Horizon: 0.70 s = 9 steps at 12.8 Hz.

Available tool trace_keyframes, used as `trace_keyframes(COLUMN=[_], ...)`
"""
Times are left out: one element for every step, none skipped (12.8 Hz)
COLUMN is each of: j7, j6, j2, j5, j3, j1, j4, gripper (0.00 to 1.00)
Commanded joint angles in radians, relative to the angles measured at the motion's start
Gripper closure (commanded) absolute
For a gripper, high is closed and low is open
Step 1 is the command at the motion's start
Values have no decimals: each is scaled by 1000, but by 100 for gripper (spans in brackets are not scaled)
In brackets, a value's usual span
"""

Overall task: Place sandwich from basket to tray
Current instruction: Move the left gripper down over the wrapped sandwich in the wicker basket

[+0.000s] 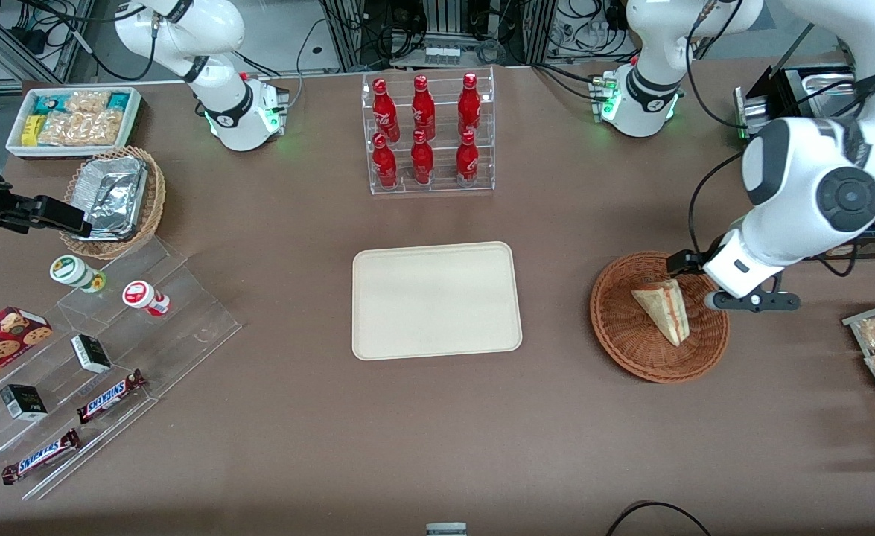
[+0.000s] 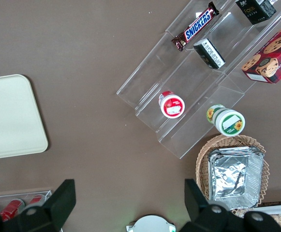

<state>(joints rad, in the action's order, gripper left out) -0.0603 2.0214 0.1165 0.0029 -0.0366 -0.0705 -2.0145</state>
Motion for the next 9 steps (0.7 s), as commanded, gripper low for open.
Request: trace_keyframes(j7=[-18, -70, -135, -215, -301, -405, -514, -553, -553], j6=[78, 100, 126, 163, 207, 242, 261, 270, 278], j2=[-21, -21, -21, -21, -17, -9, 0, 9, 11], j5=[-14, -14, -14, -14, -14, -14, -14, -14, -14], j3=[7, 7, 7, 7, 7, 7, 6, 6, 7], j1=[-2, -2, -2, -2, -2, -3, -3, -5, -5], j4=[-65, -76, -91, -111, -131, -148, -154, -158, -162], gripper=[0, 0, 0, 0, 0, 0, 0, 0, 0])
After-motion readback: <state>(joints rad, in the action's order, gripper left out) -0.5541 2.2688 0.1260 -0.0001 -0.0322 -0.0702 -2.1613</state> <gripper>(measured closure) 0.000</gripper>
